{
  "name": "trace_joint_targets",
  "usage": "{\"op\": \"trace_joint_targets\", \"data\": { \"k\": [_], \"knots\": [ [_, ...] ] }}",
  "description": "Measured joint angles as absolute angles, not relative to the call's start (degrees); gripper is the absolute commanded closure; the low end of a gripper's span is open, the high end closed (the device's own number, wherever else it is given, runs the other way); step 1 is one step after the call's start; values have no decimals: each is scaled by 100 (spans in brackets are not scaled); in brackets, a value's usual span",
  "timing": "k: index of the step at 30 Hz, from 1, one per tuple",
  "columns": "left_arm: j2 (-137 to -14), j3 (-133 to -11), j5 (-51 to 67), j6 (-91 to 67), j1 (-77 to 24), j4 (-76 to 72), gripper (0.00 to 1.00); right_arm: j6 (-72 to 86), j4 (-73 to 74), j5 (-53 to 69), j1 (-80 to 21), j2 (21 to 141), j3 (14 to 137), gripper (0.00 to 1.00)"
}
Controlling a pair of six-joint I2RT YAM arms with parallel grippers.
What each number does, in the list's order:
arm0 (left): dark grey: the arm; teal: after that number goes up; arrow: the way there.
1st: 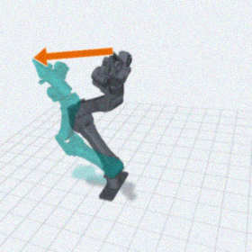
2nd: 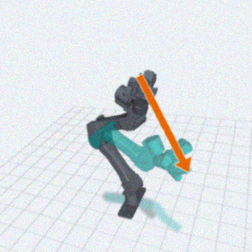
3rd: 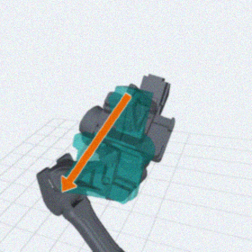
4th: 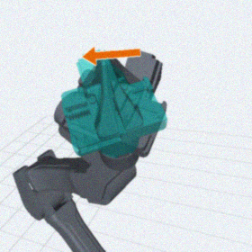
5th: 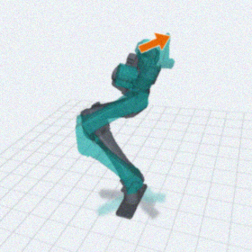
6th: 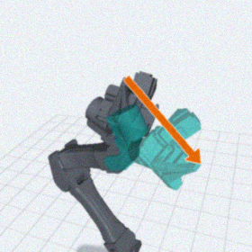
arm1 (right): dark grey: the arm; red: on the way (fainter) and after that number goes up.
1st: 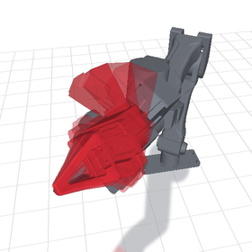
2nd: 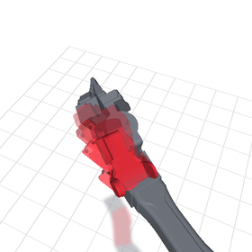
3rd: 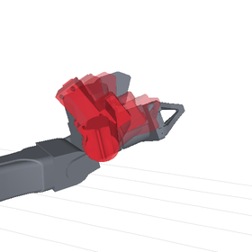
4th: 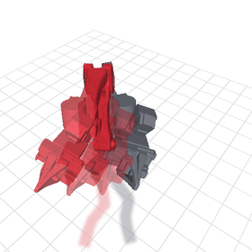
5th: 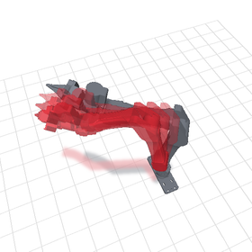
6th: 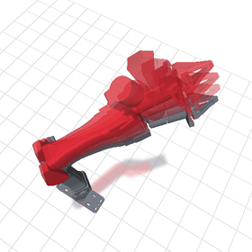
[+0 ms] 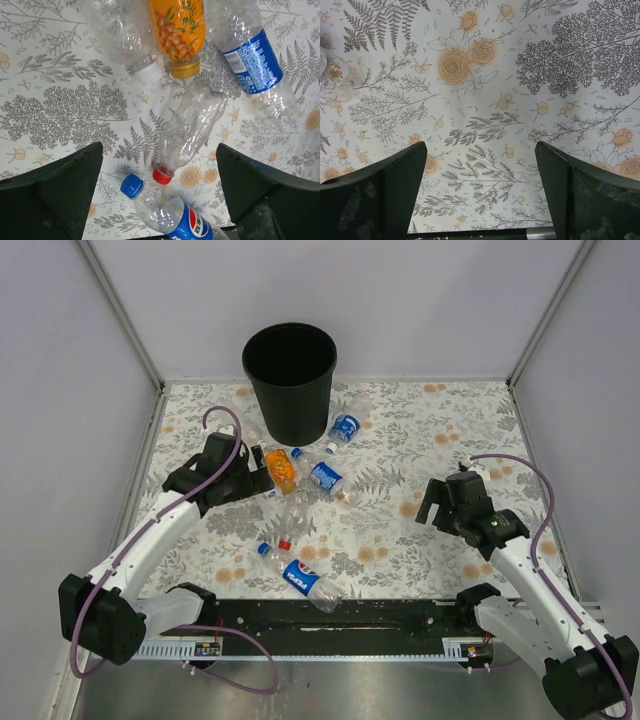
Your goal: Put the plastic bottles in the bin
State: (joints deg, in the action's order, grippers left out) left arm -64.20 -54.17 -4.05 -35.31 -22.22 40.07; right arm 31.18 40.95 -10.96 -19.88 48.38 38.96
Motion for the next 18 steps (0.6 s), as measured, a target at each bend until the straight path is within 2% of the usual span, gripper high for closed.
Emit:
{"op": "trace_joint_targets", "data": {
  "k": [13,18],
  "knots": [
    [-7566,-6119,-1142,-3479,-2123,4117,1,3129,4145,-1107,-1988,4565,3874,1],
    [-7968,-6289,-888,-3433,-1540,4106,1,3105,4147,-1103,-1988,4589,3874,1]
  ]
}}
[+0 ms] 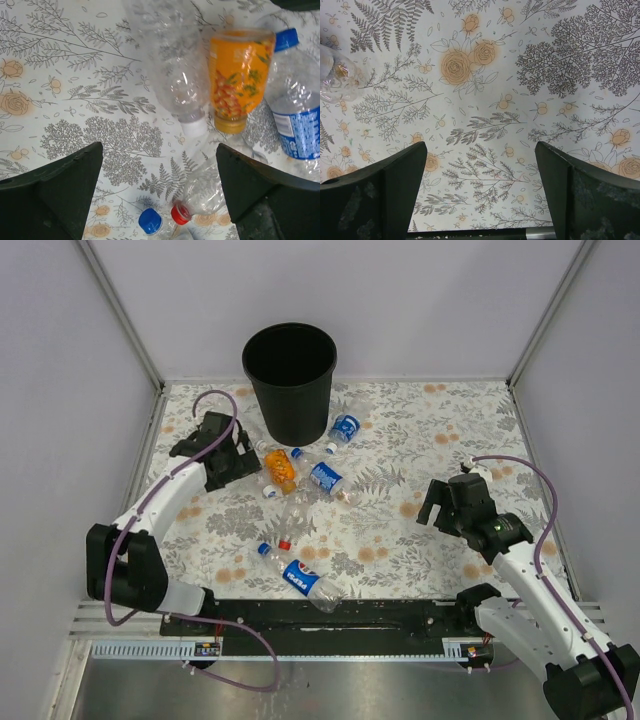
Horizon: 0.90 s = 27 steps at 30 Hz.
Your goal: Put the plastic bottles in the bin
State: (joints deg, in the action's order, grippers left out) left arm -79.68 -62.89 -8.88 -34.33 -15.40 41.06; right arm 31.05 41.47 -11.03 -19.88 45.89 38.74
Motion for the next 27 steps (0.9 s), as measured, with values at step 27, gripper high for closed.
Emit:
{"op": "trace_joint_targets", "data": {
  "k": [27],
  "knots": [
    [-10433,-7098,-438,-3627,-731,2930,29,3074,4189,-827,-1988,4178,3754,1]
  ]
}}
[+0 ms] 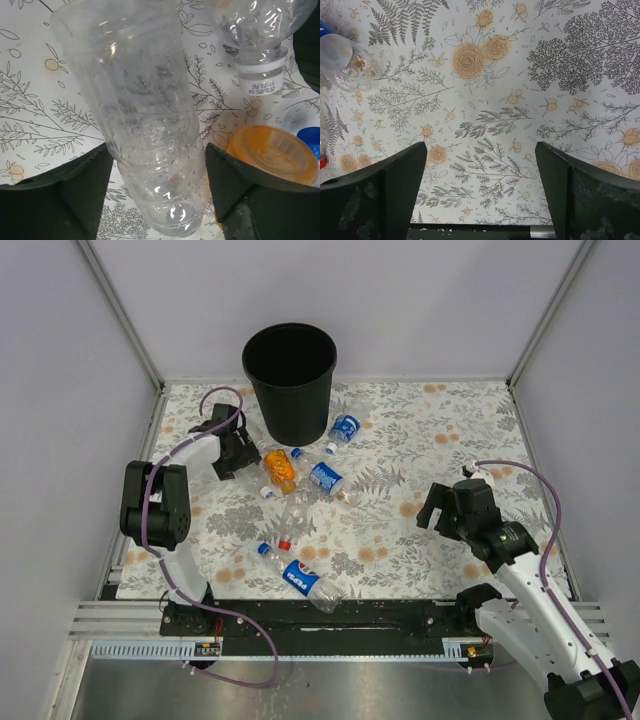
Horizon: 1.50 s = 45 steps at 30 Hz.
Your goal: Put the plastic bottles in the bin
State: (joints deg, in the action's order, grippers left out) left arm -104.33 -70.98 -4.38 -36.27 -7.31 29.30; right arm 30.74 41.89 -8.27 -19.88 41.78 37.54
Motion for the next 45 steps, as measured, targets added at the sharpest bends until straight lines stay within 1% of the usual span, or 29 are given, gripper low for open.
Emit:
{"op": "trace_joint_targets", "data": {
  "k": [3,4,5,11,16,19,23,27,30,33,42,43,44,45],
  "knots": [
    [-10427,-7022,-462,-3671,-703,2851,44,3079,4191,-825,-1988,4093,3726,1],
    [-10398,-6982,-484,-3671,-696,2794,48,3081,4191,-823,-1988,4069,3715,1],
    [-10355,-6941,-502,-3697,-694,2753,50,3081,4191,-823,-1988,4064,3710,1],
    [-9605,-6613,-926,-3614,-694,2915,51,3094,4189,-784,-1988,4097,3704,1],
    [-8259,-6726,-1417,-3282,-694,3249,53,3092,4187,-735,-1988,4276,3704,1],
    [-7706,-7332,-1500,-2954,-718,3334,55,3089,4180,-701,-1988,4377,3704,1],
    [-7524,-8558,-1553,-2418,-910,3098,55,3096,4150,-635,-1988,4445,3704,1],
    [-7885,-9795,-1590,-1881,-1356,2781,56,3124,4141,-635,-1988,4451,3704,1],
    [-8346,-10427,-1601,-1581,-1634,2355,57,3157,4141,-635,-1988,4447,3704,1],
    [-8700,-10534,-1610,-1339,-1831,1920,59,3194,4143,-637,-1988,4425,3704,1],
    [-10154,-11045,-1610,-976,-2106,902,57,3312,4136,-631,-1988,4521,3704,1],
    [-10276,-11067,-1612,-961,-2106,819,56,3332,4132,-628,-1988,4574,3704,1],
    [-10405,-11102,-1612,-945,-2106,718,51,3339,4119,-628,-1988,4633,3704,1],
    [-10545,-11166,-1612,-941,-2106,650,41,3352,4099,-628,-1988,4692,3704,1]
  ]
}}
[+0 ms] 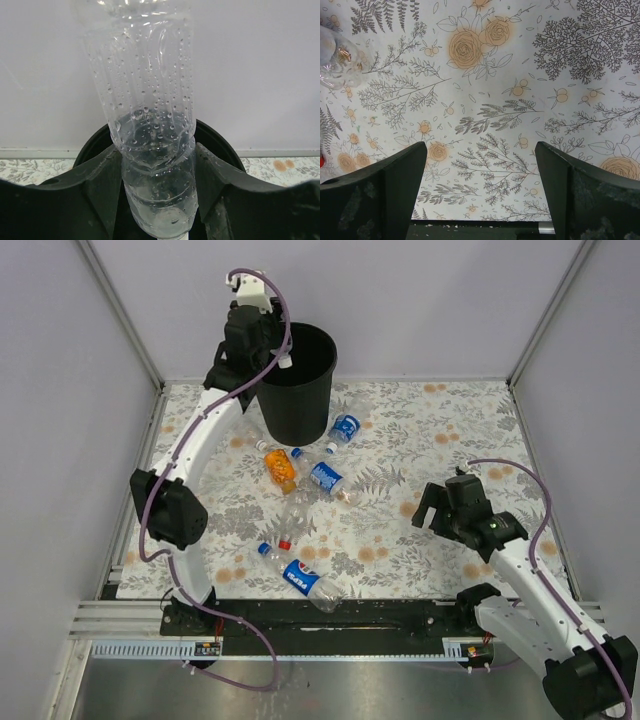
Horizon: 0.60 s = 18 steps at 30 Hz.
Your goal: Put the plastic bottles in the bin
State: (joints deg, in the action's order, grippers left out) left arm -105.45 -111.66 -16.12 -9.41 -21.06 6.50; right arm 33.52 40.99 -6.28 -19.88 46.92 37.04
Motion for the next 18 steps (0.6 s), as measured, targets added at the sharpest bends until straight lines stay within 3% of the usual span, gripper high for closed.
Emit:
{"op": "trace_joint_targets", "data": {
  "k": [2,3,12,18],
  "knots": [
    [-10822,-11323,-1619,-926,-2106,556,9,3358,4038,-624,-1988,4799,3704,1],
    [-10938,-11371,-1627,-917,-2106,528,1,3365,3999,-622,-1988,4866,3704,1],
    [-11133,-11566,-1710,-1000,-2106,880,1,3398,3686,-329,-1988,5146,3704,1],
    [-10167,-10932,-2071,-1256,-2097,1575,1,3439,3575,-231,-1988,5052,3691,1]
  ]
}}
